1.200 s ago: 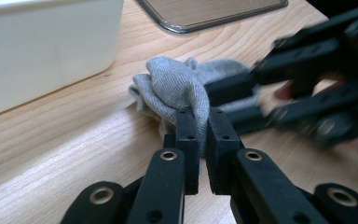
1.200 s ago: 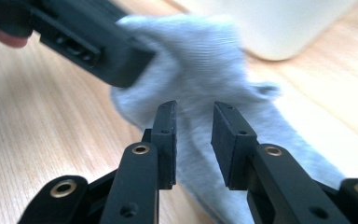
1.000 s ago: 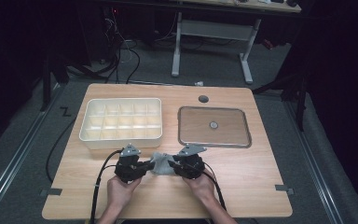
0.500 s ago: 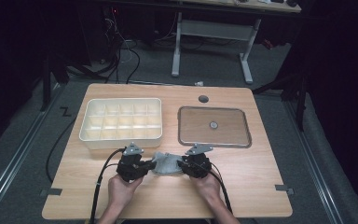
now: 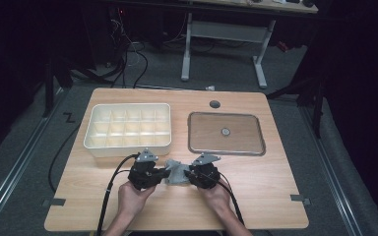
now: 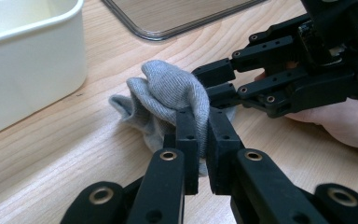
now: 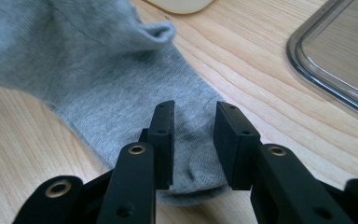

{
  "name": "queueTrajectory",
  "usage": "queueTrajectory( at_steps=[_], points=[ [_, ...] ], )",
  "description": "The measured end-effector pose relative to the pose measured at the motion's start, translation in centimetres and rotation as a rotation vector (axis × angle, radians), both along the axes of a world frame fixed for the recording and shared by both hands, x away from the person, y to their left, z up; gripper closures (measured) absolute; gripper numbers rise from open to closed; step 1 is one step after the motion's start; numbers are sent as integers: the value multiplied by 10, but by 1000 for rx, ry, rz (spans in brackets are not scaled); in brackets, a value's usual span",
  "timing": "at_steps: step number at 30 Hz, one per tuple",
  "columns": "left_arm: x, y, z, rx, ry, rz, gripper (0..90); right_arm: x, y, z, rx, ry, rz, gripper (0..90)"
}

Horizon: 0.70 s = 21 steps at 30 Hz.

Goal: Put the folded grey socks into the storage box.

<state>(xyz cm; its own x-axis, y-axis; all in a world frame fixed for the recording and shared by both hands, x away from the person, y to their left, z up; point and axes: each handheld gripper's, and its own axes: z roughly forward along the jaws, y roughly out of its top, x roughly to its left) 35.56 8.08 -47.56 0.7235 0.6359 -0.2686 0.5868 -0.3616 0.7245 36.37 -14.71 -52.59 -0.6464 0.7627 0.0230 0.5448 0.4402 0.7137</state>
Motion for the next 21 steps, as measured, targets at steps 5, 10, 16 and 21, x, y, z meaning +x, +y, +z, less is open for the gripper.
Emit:
queueTrajectory(
  at_steps=[5,10,16,21],
  points=[
    [2,1,0,-2,5,-1,850,2,6,-1,17,4,9,693],
    [2,-1,2,-2,0,-13,850,3,12,-2,26,6,17,694],
    [5,-11,5,22,3,-51,849,4,19,-2,40,16,30,696],
    [12,-17,-1,24,28,-59,849,5,21,-3,61,23,41,695]
  ],
)
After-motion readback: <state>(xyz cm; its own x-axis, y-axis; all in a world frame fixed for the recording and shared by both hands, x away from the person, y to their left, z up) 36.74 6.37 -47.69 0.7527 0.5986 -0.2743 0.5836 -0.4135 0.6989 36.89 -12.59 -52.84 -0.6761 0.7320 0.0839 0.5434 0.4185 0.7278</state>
